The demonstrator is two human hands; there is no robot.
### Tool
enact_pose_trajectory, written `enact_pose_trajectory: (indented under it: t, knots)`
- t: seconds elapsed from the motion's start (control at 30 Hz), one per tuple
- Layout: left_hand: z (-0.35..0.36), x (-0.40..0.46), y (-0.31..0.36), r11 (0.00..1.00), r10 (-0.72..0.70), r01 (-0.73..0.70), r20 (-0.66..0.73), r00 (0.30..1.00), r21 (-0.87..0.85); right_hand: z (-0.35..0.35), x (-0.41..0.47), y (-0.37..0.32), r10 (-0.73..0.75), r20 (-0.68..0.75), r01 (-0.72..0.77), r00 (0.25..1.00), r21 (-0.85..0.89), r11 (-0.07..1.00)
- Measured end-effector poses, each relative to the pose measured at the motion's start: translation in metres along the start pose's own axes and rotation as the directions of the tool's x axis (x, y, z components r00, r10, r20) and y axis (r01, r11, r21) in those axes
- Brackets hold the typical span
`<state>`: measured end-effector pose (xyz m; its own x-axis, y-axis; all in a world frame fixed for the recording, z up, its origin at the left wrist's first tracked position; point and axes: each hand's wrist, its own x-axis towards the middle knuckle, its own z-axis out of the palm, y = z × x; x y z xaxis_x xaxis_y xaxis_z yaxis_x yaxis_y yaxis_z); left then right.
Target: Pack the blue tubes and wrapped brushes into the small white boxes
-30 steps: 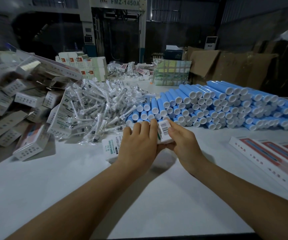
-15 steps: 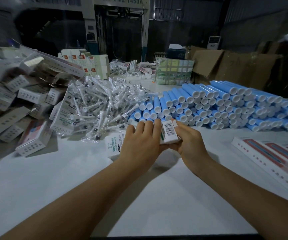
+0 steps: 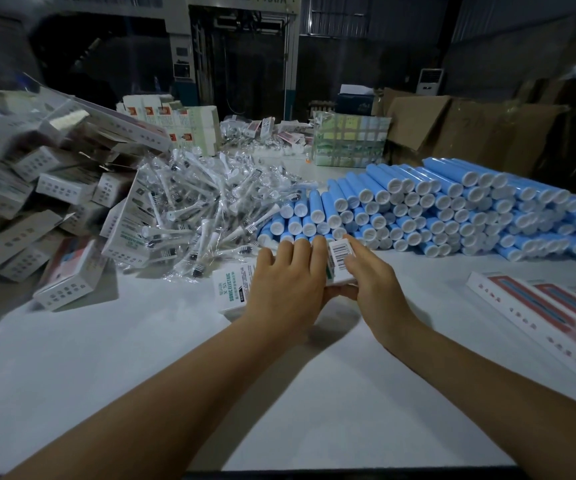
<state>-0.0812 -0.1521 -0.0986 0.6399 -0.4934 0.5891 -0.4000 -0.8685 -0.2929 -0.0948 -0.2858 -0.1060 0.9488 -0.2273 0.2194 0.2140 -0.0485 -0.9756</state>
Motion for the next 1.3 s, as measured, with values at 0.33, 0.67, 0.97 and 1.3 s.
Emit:
enact_pose_trajectory:
  t: [0.33, 0.67, 0.97, 1.3]
  knots:
    - [0.007, 0.005, -0.006, 0.992, -0.090, 0.097, 0.076, 0.993, -0.086, 0.008, -0.009, 0.001, -0.171, -0.074, 0.141, 0.983, -0.302, 0.943]
    - [0.001, 0.002, -0.003, 0.998, -0.046, 0.048, 0.062, 0.997, -0.040, 0.008, -0.013, 0.005, -0.250, -0.078, 0.192, 0.965, -0.437, 0.879]
    - [0.002, 0.002, -0.008, 0.991, -0.076, 0.085, 0.081, 0.994, -0.104, 0.007, -0.007, 0.007, -0.131, 0.012, 0.130, 0.991, -0.223, 0.966]
    - [0.003, 0.009, -0.006, 0.981, -0.113, 0.124, 0.077, 0.991, -0.152, 0.006, -0.004, 0.004, -0.160, 0.080, 0.172, 0.984, -0.174, 0.970]
